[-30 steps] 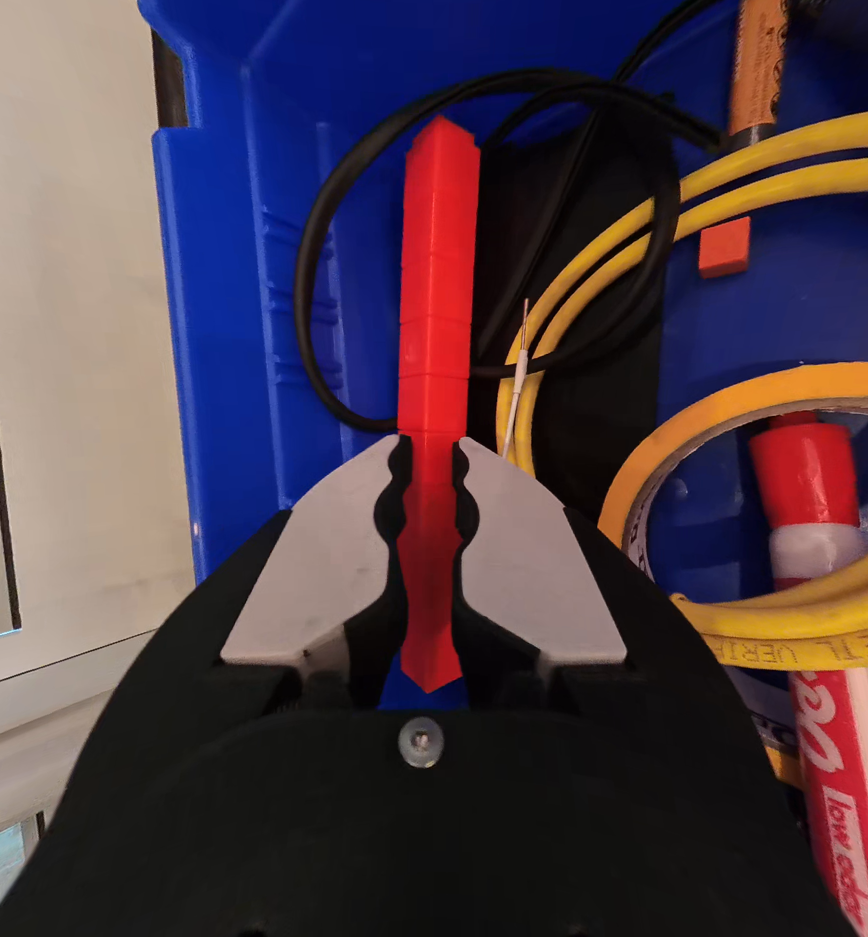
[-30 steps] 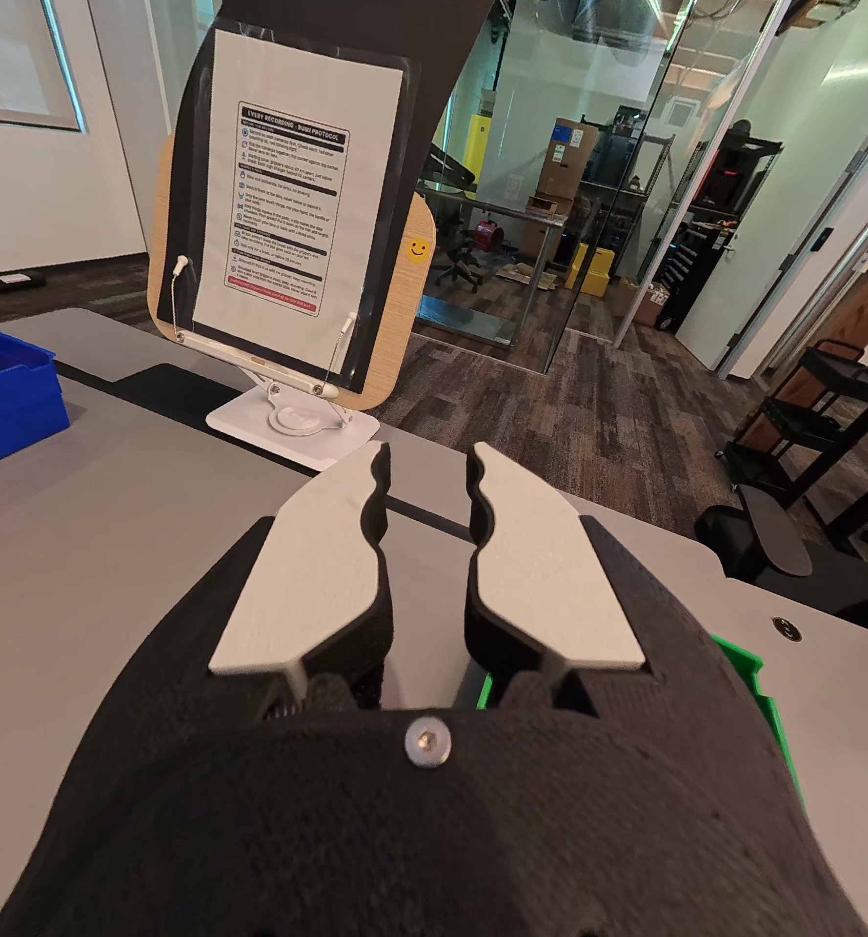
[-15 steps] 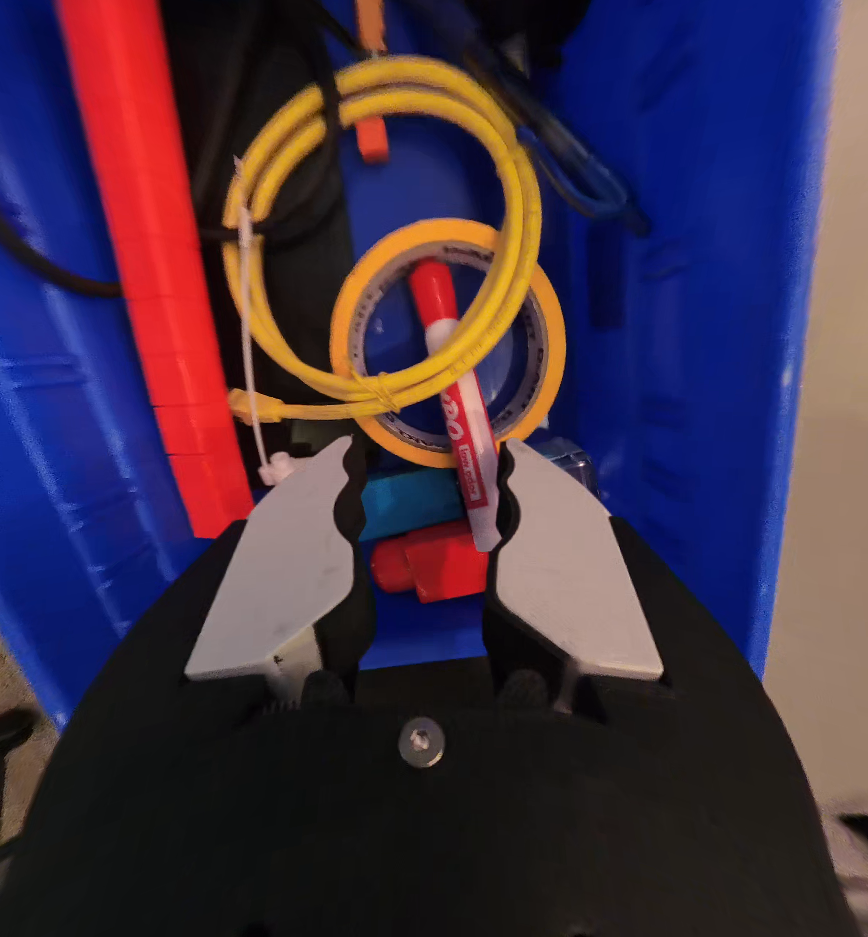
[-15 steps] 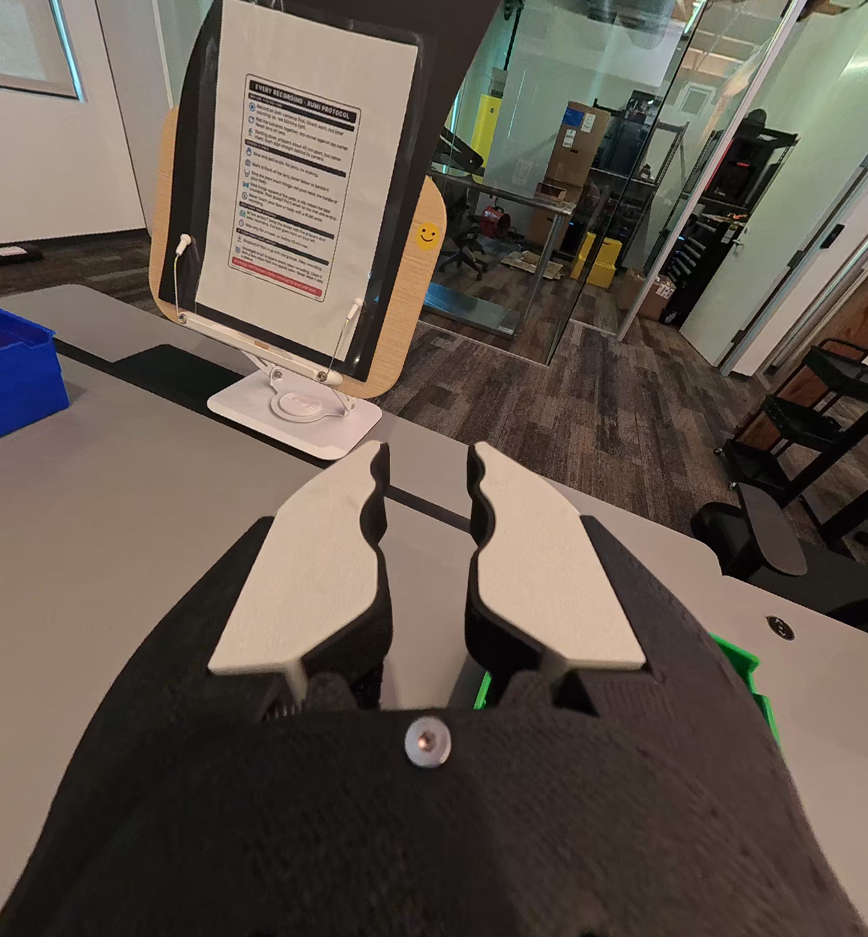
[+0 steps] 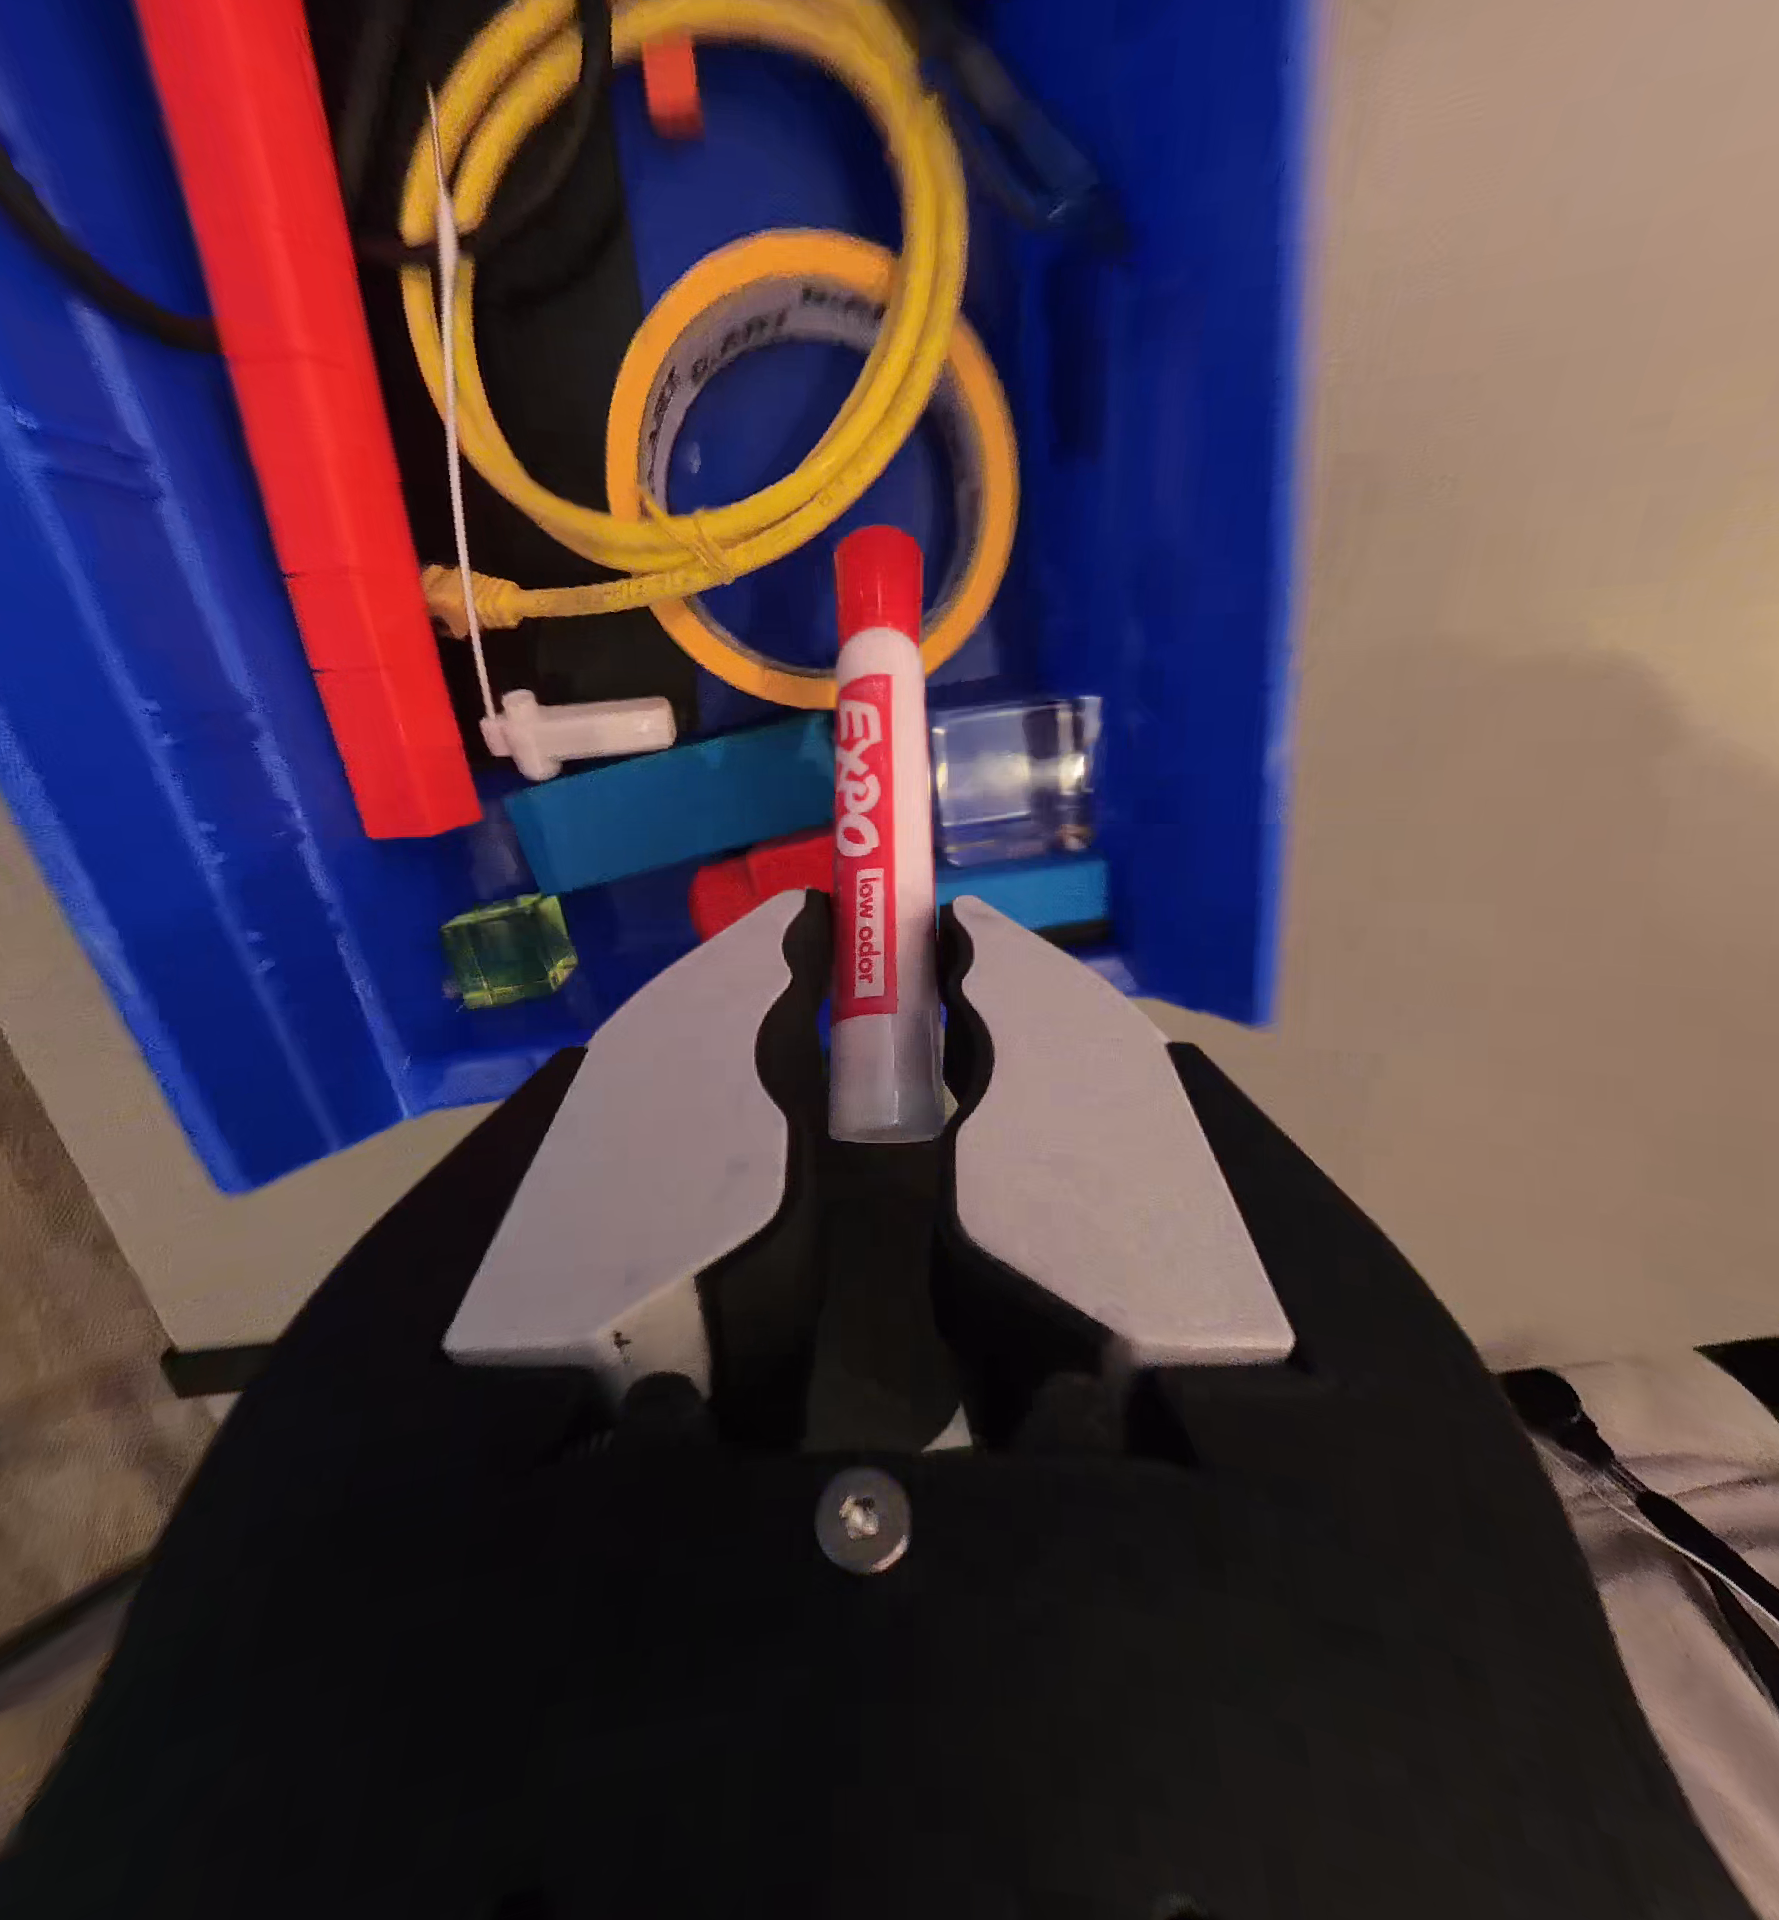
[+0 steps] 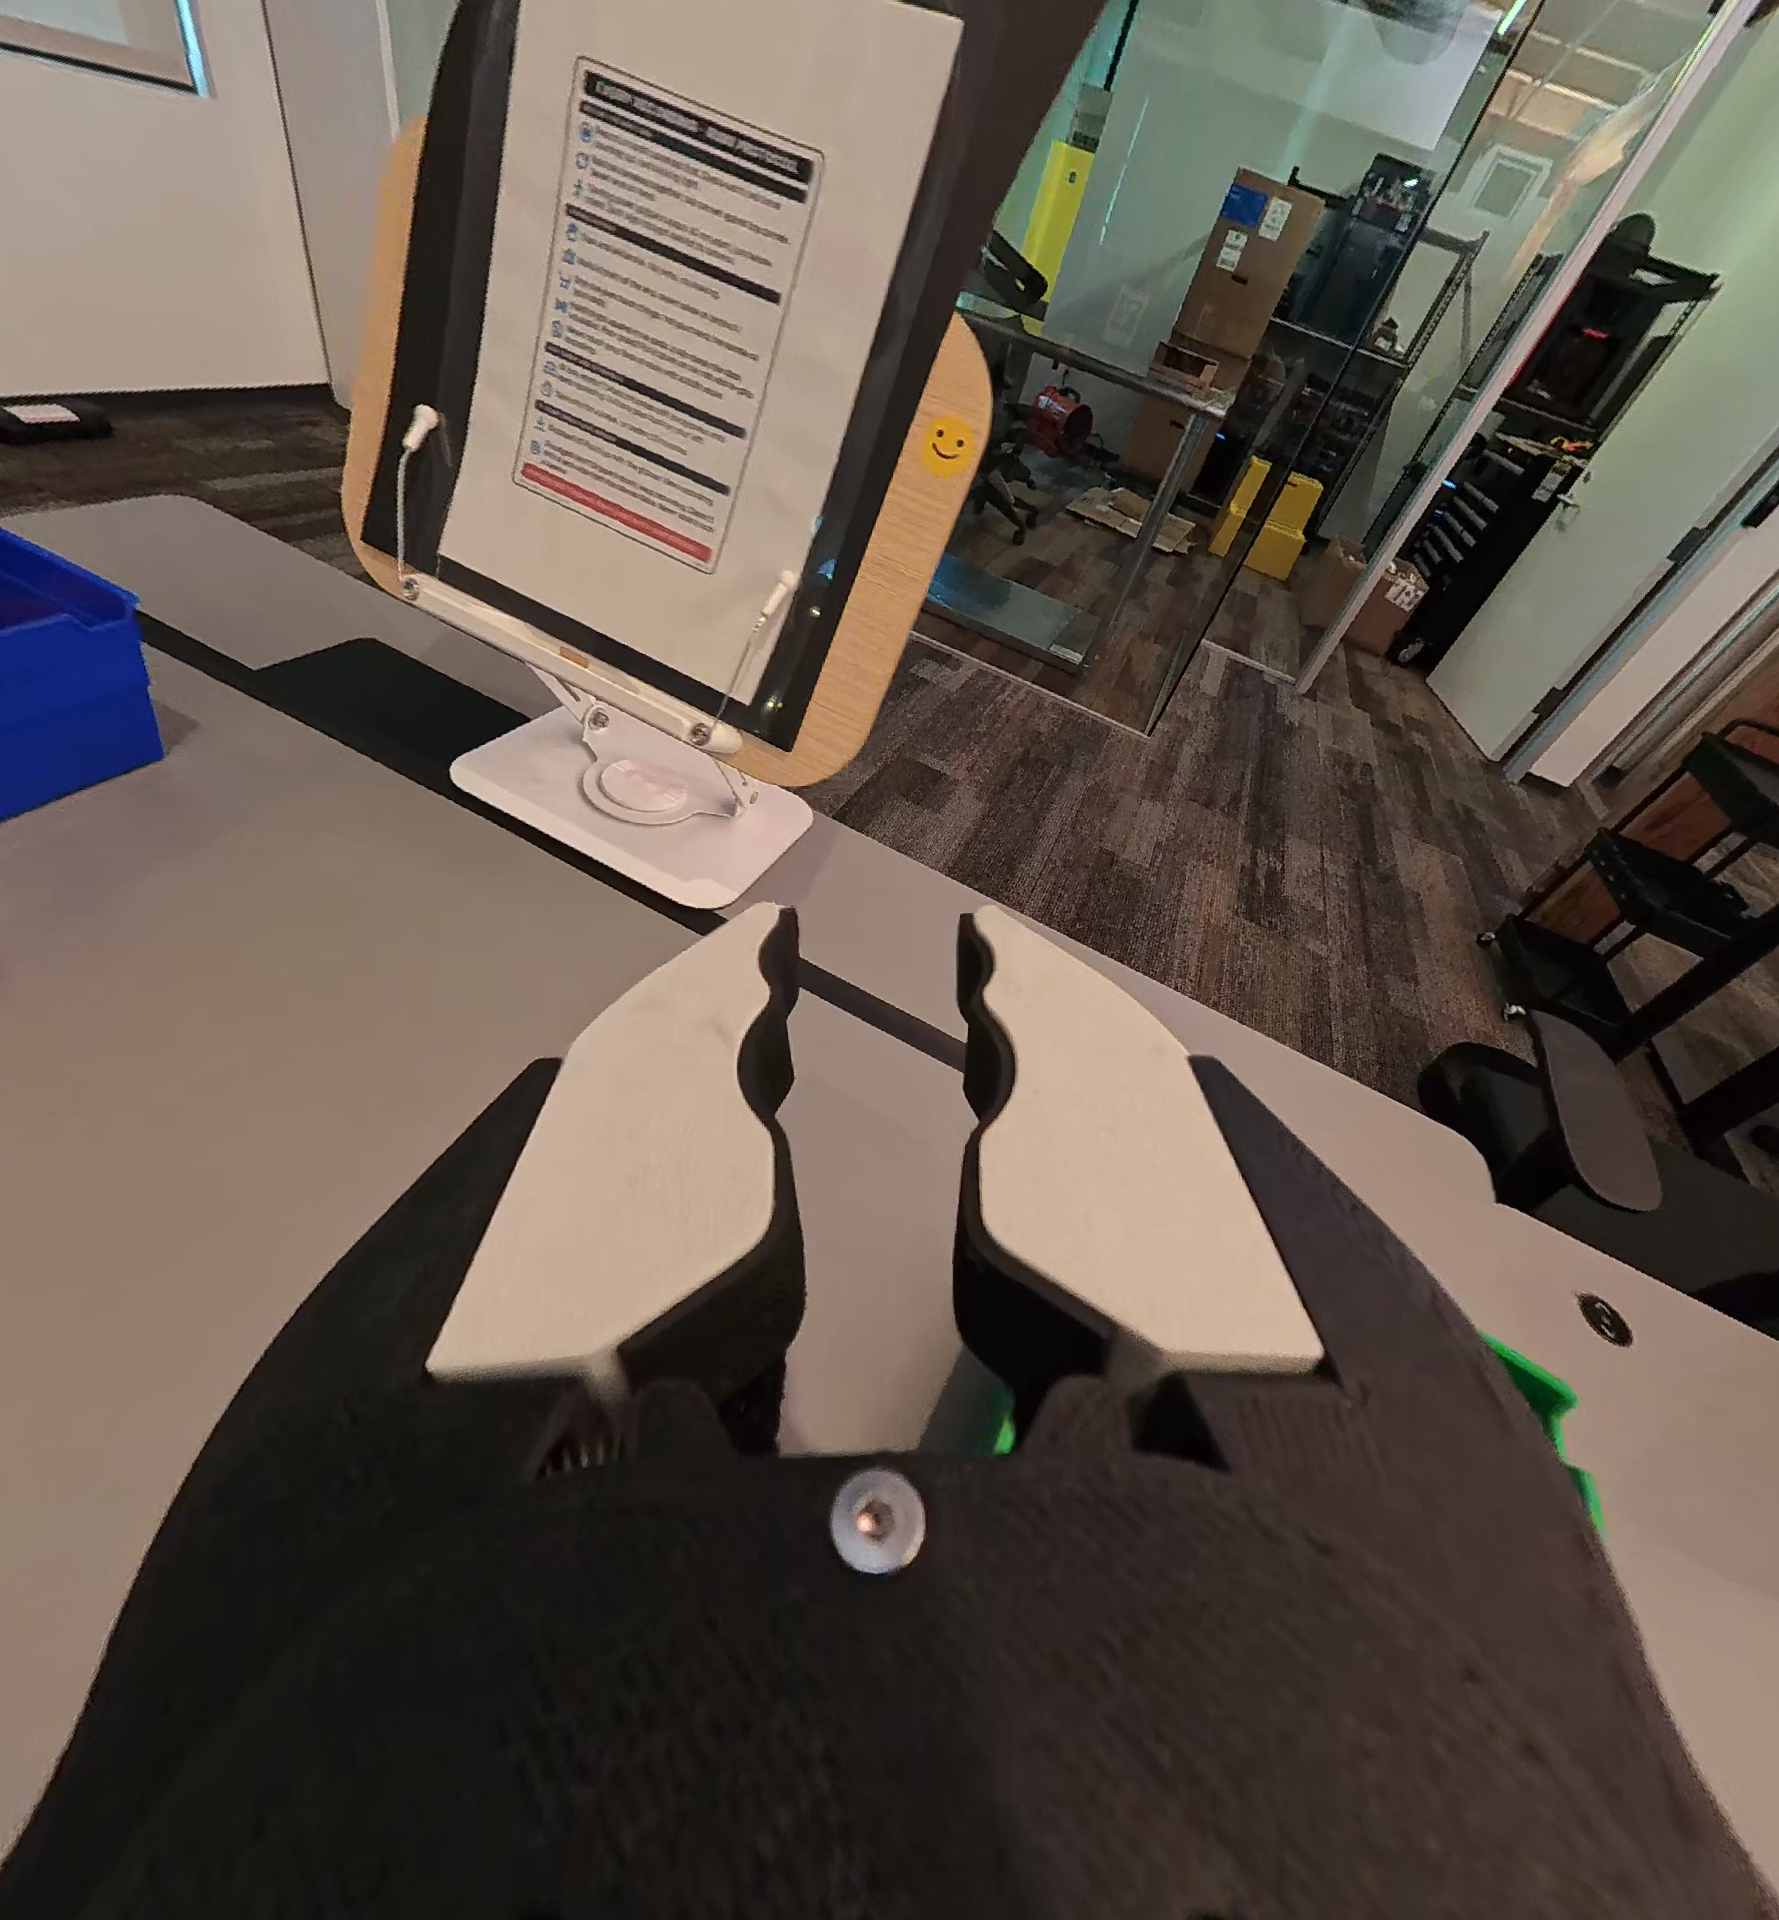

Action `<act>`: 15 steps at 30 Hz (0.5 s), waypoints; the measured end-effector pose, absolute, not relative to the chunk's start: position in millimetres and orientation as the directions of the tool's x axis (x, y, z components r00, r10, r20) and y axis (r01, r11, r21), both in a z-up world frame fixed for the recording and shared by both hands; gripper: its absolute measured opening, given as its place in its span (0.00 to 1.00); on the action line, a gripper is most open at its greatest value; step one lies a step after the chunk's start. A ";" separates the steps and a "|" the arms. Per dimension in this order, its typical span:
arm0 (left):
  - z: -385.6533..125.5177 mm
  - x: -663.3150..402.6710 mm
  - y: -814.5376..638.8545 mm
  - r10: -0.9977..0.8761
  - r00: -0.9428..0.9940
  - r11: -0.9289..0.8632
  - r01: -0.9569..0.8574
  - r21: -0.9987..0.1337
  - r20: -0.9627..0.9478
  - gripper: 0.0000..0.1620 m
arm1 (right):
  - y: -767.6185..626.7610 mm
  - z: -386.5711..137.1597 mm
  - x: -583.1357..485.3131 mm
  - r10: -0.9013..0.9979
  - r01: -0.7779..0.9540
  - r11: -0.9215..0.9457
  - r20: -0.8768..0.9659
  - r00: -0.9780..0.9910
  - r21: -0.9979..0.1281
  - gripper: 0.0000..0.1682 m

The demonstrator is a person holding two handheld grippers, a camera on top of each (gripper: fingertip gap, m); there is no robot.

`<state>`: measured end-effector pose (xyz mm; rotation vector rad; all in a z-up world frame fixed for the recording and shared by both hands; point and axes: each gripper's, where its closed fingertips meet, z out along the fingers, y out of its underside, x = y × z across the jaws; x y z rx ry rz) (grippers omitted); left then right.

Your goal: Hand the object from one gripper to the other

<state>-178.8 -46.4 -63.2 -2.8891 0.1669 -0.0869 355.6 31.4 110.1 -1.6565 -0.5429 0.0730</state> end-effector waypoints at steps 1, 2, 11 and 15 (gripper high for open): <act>-47.0 -172.3 -48.0 -0.150 0.988 -0.939 -0.130 -0.319 0.039 0.12 | 30.9 110.2 350.3 0.404 0.304 -0.052 0.258 0.878 -0.951 0.18; -30.2 -165.0 -48.0 -0.183 0.983 -0.904 -0.159 -0.396 0.024 0.12 | 29.9 110.6 342.7 0.428 0.295 -0.043 0.249 0.869 -0.954 0.18; 104.6 10.8 -63.8 -0.801 0.582 -0.341 -0.245 -0.908 0.143 0.12 | -52.2 134.3 171.6 0.960 -0.191 -0.101 -0.147 0.239 -0.976 0.24; 113.6 64.8 -76.4 -0.897 0.400 -0.288 -0.210 -0.934 0.186 0.12 | -74.1 127.5 128.4 0.935 -0.314 -0.347 -0.352 -0.044 -0.884 0.33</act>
